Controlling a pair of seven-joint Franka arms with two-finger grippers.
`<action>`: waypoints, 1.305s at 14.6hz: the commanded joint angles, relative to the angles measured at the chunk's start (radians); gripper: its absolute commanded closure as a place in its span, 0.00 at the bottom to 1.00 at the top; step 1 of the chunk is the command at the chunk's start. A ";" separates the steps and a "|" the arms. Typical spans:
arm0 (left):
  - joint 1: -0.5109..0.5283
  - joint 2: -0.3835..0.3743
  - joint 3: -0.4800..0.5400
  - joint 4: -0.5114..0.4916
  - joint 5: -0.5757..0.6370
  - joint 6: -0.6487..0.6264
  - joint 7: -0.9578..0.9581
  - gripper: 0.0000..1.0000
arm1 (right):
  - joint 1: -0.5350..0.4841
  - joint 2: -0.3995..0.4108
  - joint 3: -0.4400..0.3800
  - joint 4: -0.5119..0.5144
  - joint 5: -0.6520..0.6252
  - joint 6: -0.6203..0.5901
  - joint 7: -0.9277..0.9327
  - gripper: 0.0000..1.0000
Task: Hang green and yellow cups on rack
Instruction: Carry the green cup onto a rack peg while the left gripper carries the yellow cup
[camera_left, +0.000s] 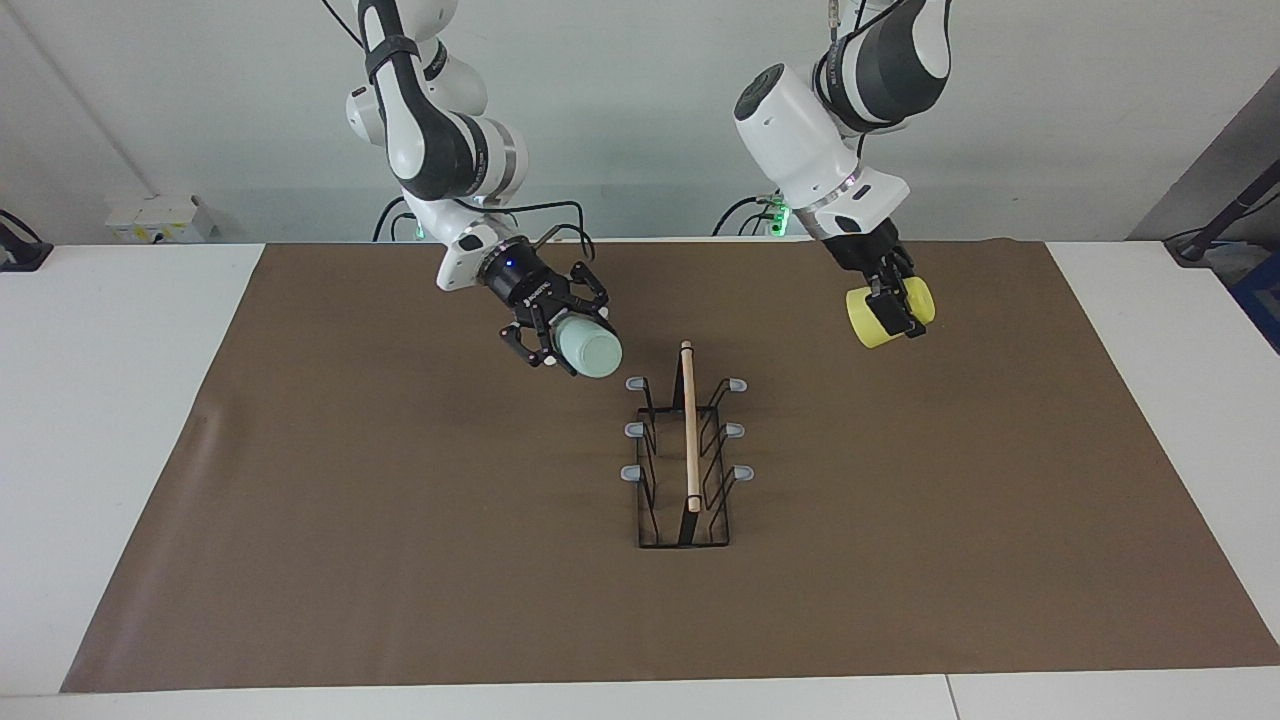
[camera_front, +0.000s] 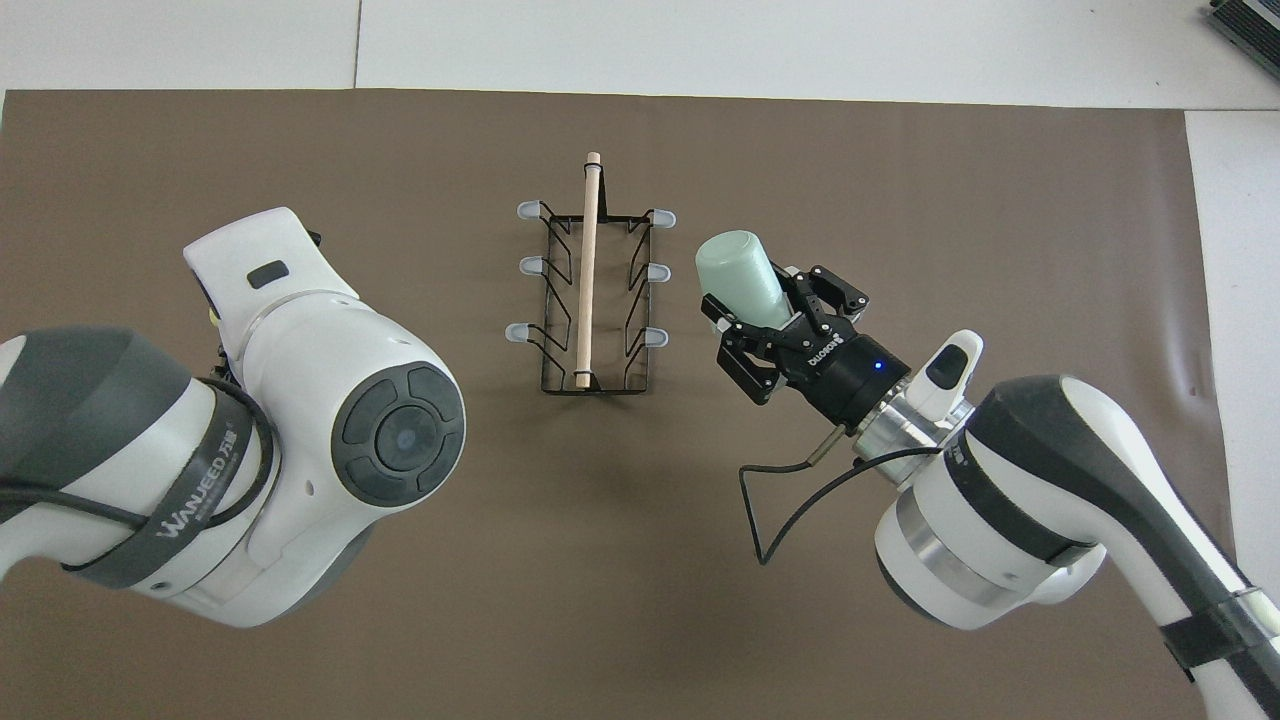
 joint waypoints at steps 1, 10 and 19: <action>-0.004 -0.030 -0.007 -0.034 0.028 -0.020 -0.028 1.00 | -0.003 -0.026 -0.001 -0.049 0.125 -0.076 -0.095 1.00; -0.004 -0.033 -0.010 -0.041 0.048 -0.029 -0.028 1.00 | 0.043 0.009 -0.001 -0.152 0.335 -0.309 -0.208 1.00; -0.014 -0.030 -0.028 -0.056 0.052 -0.027 -0.069 1.00 | 0.047 0.146 -0.002 -0.160 0.392 -0.522 -0.293 1.00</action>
